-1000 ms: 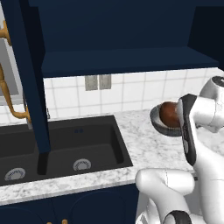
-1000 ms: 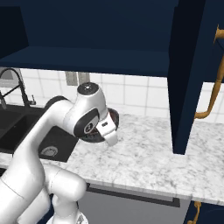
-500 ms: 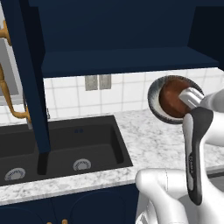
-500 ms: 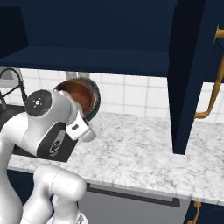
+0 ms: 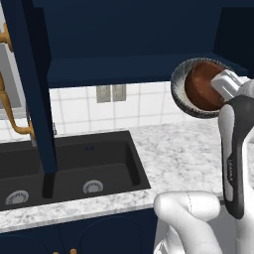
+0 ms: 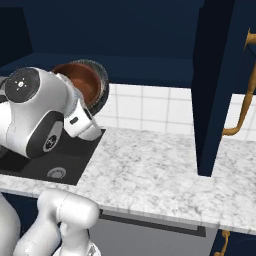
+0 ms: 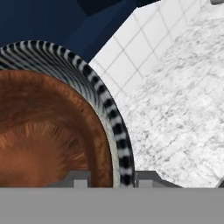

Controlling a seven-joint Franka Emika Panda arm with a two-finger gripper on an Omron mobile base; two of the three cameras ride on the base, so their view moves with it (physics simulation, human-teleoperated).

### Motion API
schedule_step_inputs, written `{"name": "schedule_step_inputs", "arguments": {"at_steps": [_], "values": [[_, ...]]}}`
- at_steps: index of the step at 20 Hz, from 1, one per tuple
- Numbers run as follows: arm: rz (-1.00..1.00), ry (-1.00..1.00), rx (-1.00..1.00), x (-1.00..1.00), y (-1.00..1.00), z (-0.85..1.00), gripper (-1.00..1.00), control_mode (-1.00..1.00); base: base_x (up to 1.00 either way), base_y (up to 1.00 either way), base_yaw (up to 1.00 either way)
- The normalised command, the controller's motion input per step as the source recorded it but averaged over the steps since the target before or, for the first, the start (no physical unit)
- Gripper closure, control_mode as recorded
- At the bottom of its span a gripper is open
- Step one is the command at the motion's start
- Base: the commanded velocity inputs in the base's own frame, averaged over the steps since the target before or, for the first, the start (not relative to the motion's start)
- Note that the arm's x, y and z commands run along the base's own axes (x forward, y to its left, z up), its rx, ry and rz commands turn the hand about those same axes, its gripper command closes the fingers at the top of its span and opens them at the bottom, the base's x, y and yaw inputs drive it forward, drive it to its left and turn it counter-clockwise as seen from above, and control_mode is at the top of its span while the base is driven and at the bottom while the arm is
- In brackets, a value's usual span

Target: Pick up the bowls on the counter and stack them on top of one another in the open cabinet. Place the smaller bowl on top of the larger bowl.

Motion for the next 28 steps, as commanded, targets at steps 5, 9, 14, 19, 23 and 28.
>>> {"name": "schedule_step_inputs", "arguments": {"at_steps": [5, 9, 14, 19, 23, 28], "values": [[0.01, -0.11, 0.36, 0.34, 0.03, -0.10, 1.00, -1.00, 0.00, 0.00, 0.00], [0.05, -0.35, 0.18, 0.14, 0.03, 0.00, 1.00, -1.00, 0.00, 0.00, 0.00], [-0.04, -0.03, 0.02, 0.77, 0.11, 0.10, 1.00, -1.00, 0.00, 0.00, 0.00], [-0.14, 0.12, 0.00, 1.00, 0.17, 0.06, 1.00, -1.00, 0.00, 0.00, 0.00], [-0.10, 0.13, 0.00, 0.91, 0.05, 0.38, 1.00, -1.00, 0.00, 0.00, 0.00], [-0.06, 0.12, 0.00, 0.77, 0.00, 0.32, 1.00, -1.00, 0.00, 0.00, 0.00]]}}
